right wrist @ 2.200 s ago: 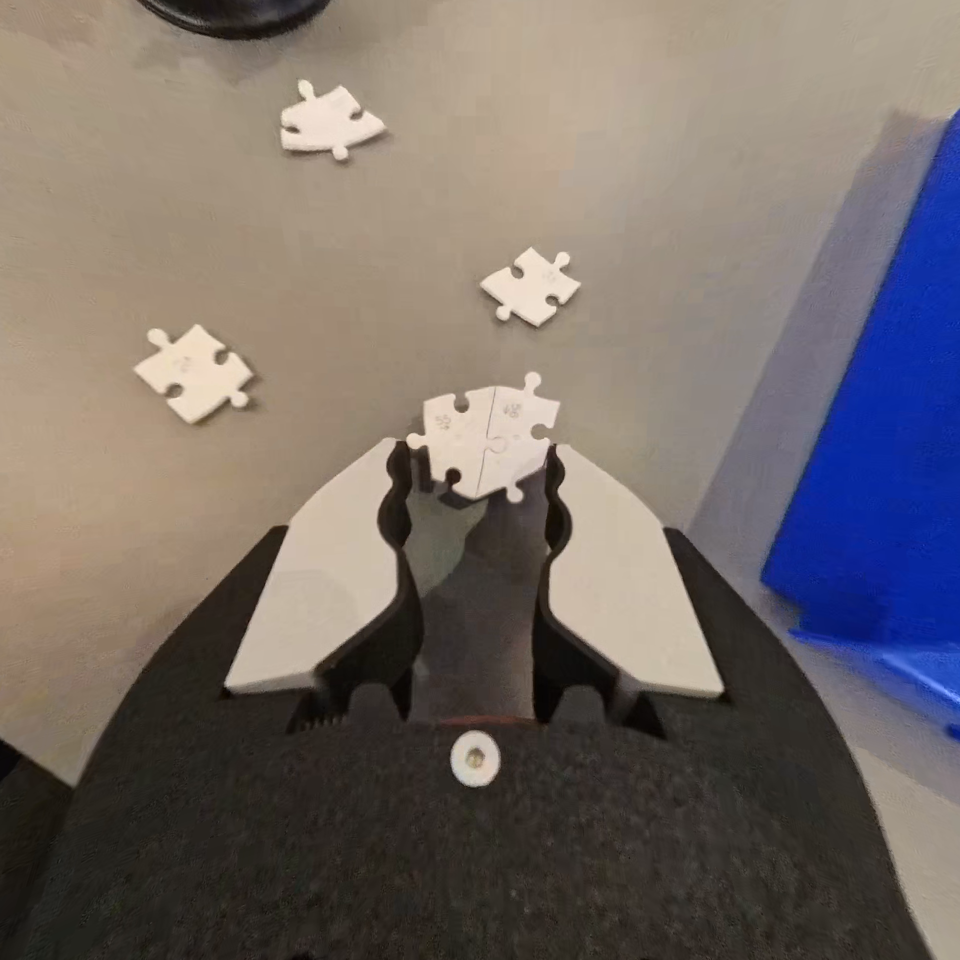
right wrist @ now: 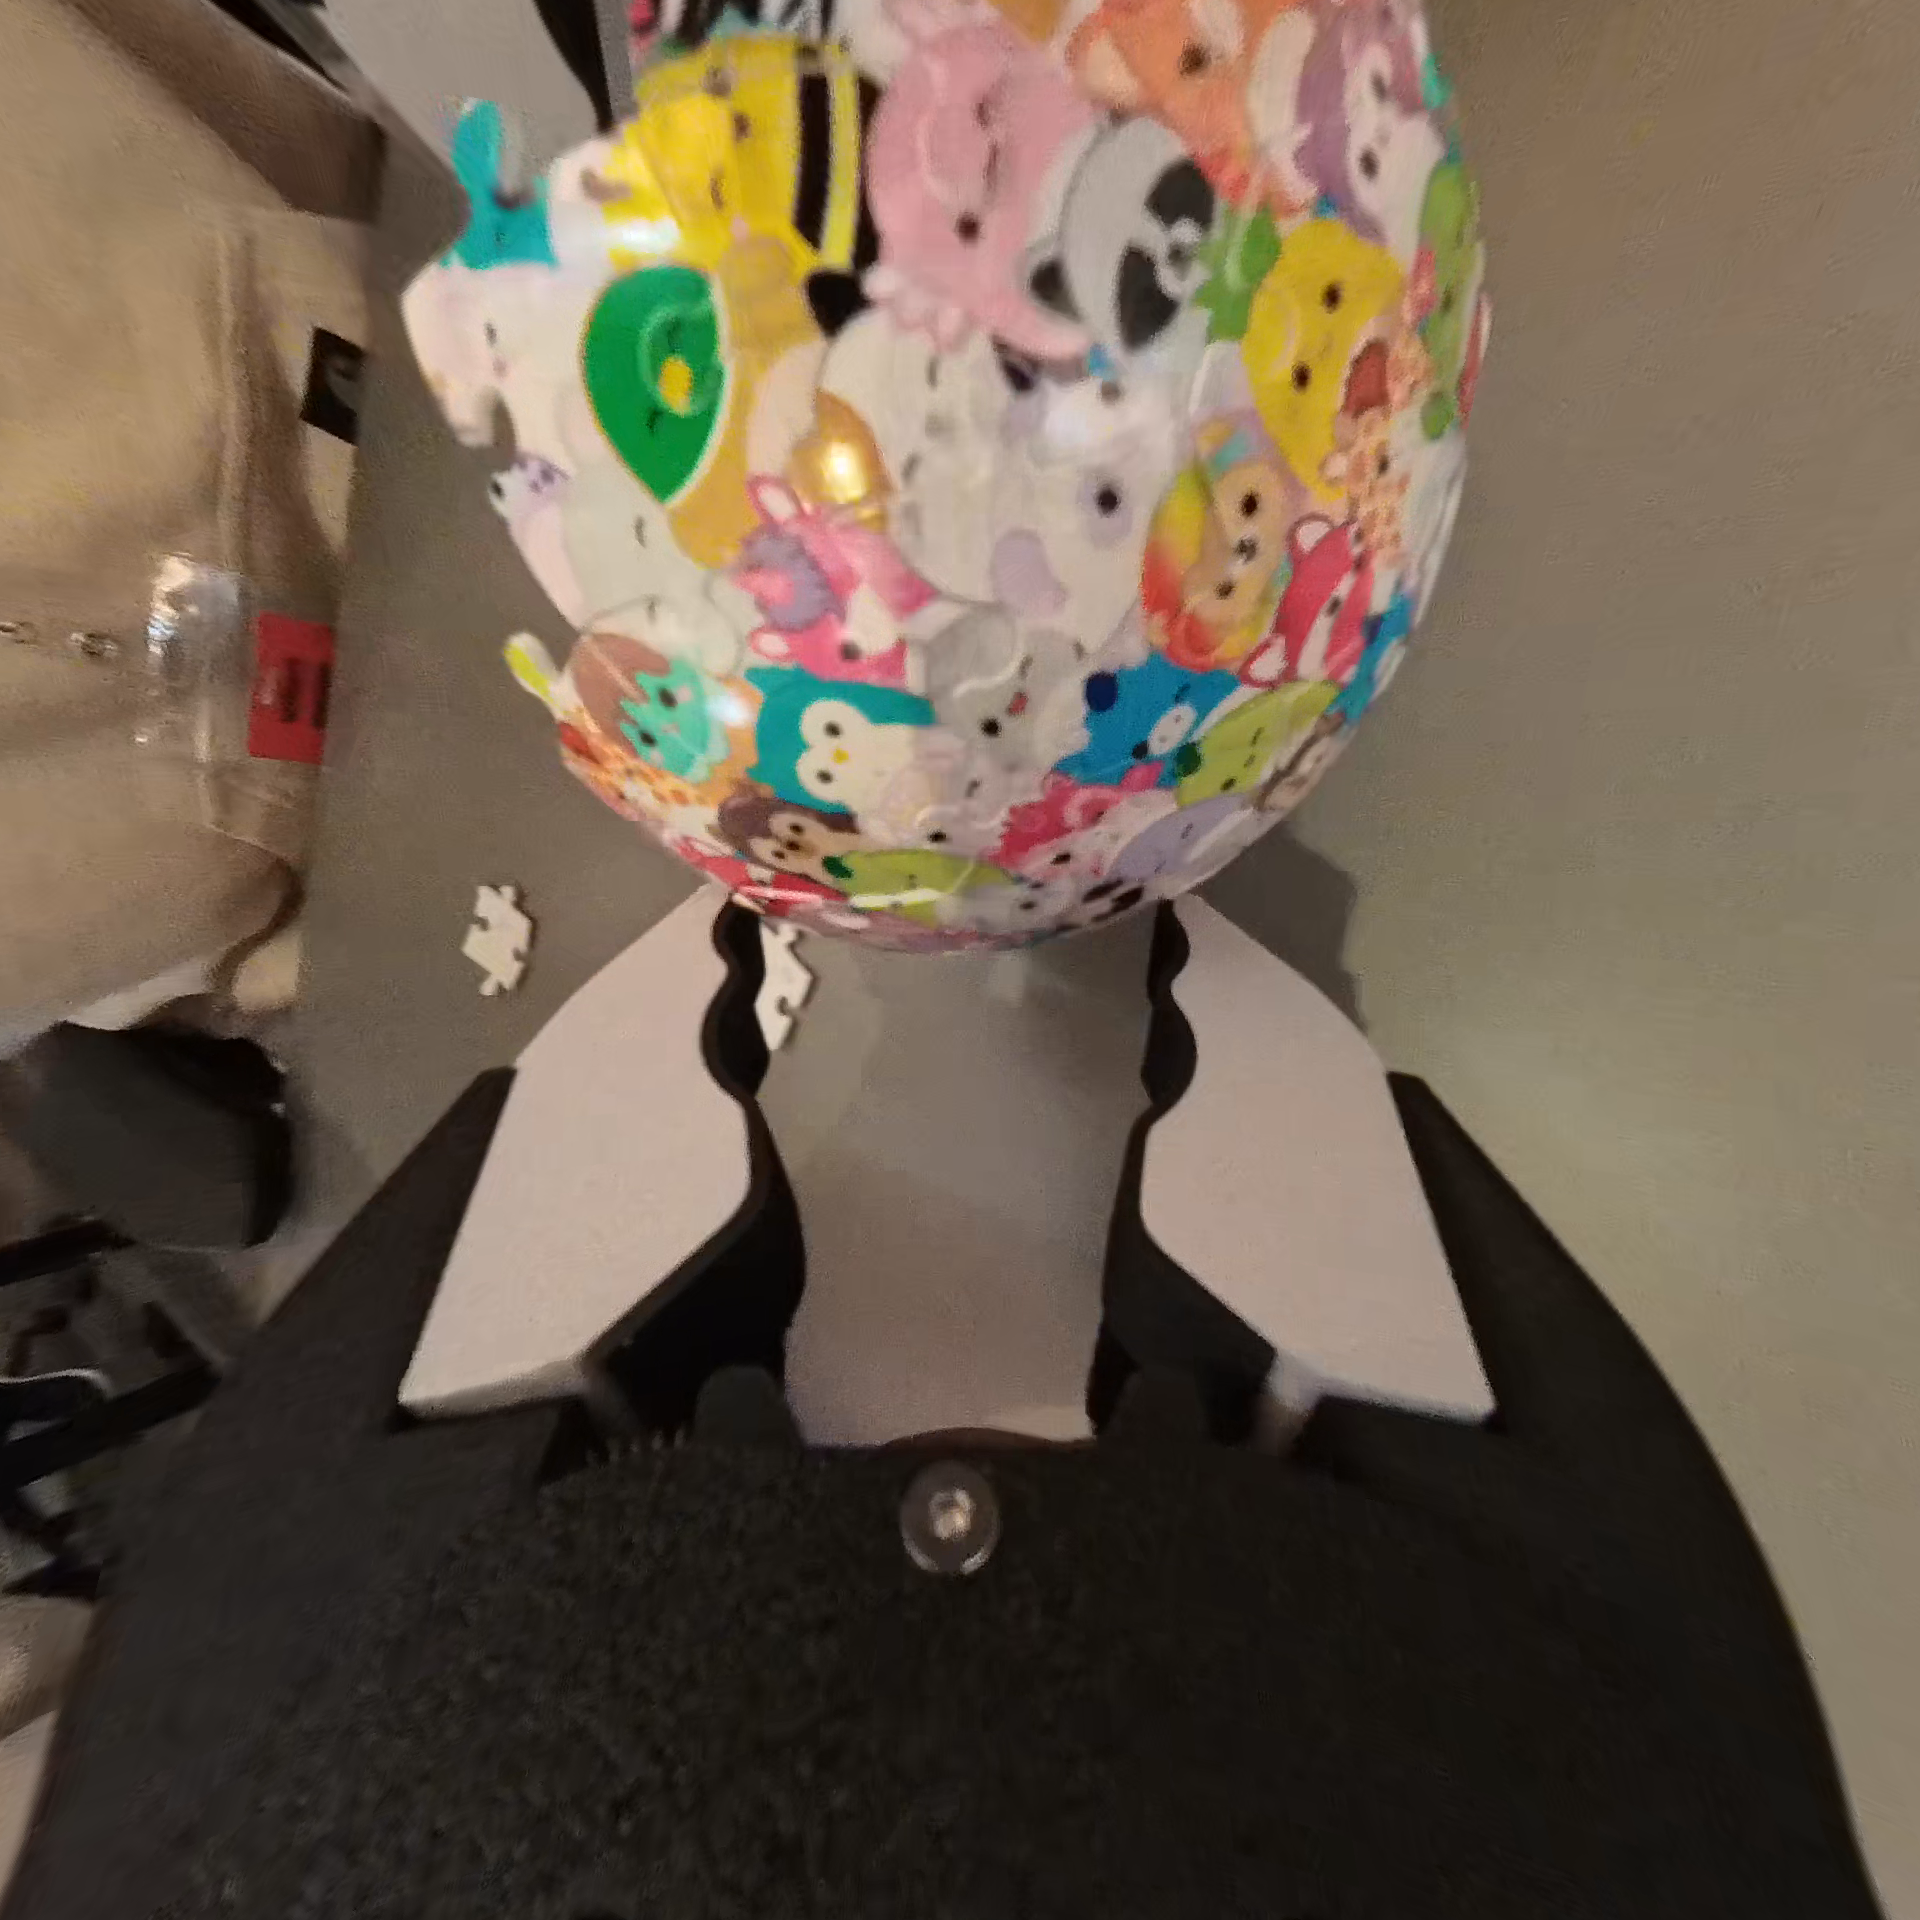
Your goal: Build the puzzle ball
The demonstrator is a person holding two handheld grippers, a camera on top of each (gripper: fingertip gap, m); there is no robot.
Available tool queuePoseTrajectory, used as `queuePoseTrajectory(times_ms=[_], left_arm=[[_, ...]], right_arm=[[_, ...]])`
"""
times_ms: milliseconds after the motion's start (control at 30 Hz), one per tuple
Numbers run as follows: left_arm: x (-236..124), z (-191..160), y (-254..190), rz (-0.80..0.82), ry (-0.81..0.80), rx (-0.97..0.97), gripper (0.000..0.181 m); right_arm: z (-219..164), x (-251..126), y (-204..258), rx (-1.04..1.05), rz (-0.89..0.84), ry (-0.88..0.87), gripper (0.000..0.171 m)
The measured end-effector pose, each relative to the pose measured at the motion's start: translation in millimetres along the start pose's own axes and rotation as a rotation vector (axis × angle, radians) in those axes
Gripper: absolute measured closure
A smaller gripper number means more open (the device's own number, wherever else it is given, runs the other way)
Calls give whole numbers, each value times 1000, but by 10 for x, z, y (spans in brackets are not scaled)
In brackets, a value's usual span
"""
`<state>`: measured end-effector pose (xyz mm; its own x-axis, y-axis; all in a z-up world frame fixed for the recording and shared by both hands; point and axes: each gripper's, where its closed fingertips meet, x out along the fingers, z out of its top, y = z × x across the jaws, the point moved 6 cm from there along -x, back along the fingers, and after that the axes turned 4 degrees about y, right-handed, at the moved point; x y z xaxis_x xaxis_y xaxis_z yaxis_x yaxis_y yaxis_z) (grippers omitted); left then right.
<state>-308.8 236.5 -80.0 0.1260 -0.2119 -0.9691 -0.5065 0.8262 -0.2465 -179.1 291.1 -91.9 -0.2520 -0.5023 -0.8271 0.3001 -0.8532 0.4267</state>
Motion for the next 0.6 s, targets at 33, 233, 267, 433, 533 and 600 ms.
queuePoseTrajectory(times_ms=[33, 233, 267, 433, 533, 600], left_arm=[[1, -6, -15, 46, -20, 5, 85], [113, -16, -159, 237, -183, 13, 87], [144, -21, -186, 245, -206, 8, 87], [256, -61, -252, 284, -235, -6, 85], [250, -73, -280, 293, -237, -11, 86], [244, -92, -283, 311, -217, -9, 86]], right_arm=[[10, -19, 23, -21, -50, 11, 100], [-55, 11, 148, -148, -328, 83, 97], [-68, 35, 184, -165, -351, 74, 97], [-114, 49, 230, -161, -405, 52, 96], [-144, 39, 230, -150, -419, 35, 95], [-164, 26, 236, -148, -445, 27, 93]])
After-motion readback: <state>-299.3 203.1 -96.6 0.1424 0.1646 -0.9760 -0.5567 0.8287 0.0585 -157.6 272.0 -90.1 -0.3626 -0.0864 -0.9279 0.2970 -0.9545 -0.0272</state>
